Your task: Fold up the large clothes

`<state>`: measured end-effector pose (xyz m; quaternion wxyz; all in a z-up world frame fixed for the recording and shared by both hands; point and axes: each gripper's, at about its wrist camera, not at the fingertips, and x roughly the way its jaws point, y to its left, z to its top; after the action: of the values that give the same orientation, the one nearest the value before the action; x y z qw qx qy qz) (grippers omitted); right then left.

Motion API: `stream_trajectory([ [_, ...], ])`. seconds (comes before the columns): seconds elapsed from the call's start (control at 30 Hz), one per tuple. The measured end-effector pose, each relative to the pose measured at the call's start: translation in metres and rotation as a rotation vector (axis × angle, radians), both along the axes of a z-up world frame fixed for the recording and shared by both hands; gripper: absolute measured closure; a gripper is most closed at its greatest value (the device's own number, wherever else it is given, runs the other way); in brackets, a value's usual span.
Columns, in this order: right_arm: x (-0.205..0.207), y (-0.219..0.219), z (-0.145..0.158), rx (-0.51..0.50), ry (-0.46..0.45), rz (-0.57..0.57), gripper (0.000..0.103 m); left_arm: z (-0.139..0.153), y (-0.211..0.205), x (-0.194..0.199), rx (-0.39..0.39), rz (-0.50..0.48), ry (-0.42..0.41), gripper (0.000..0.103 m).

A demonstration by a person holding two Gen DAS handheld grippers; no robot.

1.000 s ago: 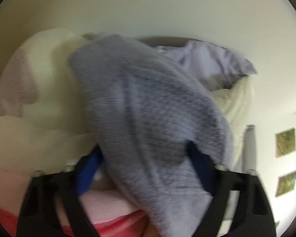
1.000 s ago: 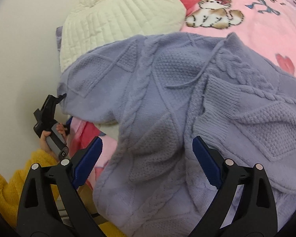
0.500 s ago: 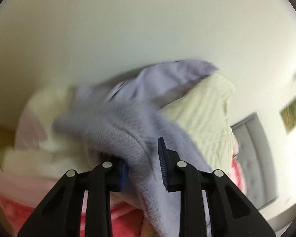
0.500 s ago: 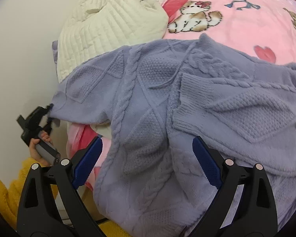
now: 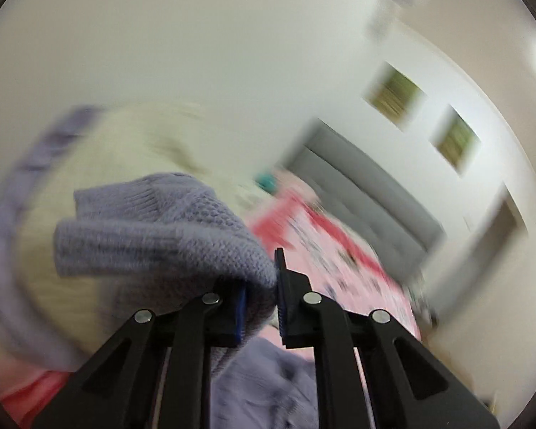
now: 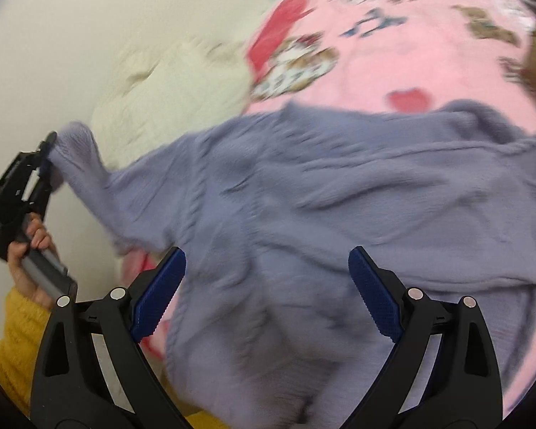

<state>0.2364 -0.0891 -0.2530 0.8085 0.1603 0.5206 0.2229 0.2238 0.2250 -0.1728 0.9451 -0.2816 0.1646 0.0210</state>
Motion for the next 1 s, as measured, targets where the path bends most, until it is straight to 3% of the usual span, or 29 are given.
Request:
stream_trajectory([
  [0.1,-0.003,-0.04,0.001,-0.043,-0.011,-0.128,0.015,-0.014,-0.08,0.028,0.095,-0.219,0.026,0.09],
  [0.3,-0.024,-0.117,-0.005,-0.11,0.019,-0.329,0.015,-0.065,-0.219,0.057,0.248,-0.506,0.092,0.09],
  [0.4,-0.038,-0.144,-0.008,-0.139,0.033,-0.395,0.015,-0.095,-0.265,0.059,0.287,-0.631,0.148,0.09],
  [0.53,-0.052,-0.171,-0.014,-0.15,0.038,-0.47,0.015,-0.13,-0.311,0.032,0.318,-0.743,0.235,0.09],
  [0.77,-0.06,-0.195,-0.021,-0.133,0.046,-0.55,0.015,-0.182,-0.347,0.029,0.439,-0.789,0.358,0.089],
  [0.83,-0.057,-0.197,-0.02,-0.137,0.044,-0.536,0.015,-0.189,-0.35,0.026,0.471,-0.793,0.367,0.08],
  [0.9,-0.053,-0.193,-0.018,-0.14,0.037,-0.504,0.015,-0.184,-0.352,0.019,0.506,-0.82,0.319,0.047],
  [0.97,-0.043,-0.186,-0.015,-0.14,0.021,-0.455,0.015,-0.177,-0.353,0.01,0.558,-0.841,0.275,0.025],
  [1.0,-0.039,-0.183,-0.014,-0.132,0.016,-0.437,0.015,-0.174,-0.352,0.007,0.564,-0.857,0.263,0.024],
])
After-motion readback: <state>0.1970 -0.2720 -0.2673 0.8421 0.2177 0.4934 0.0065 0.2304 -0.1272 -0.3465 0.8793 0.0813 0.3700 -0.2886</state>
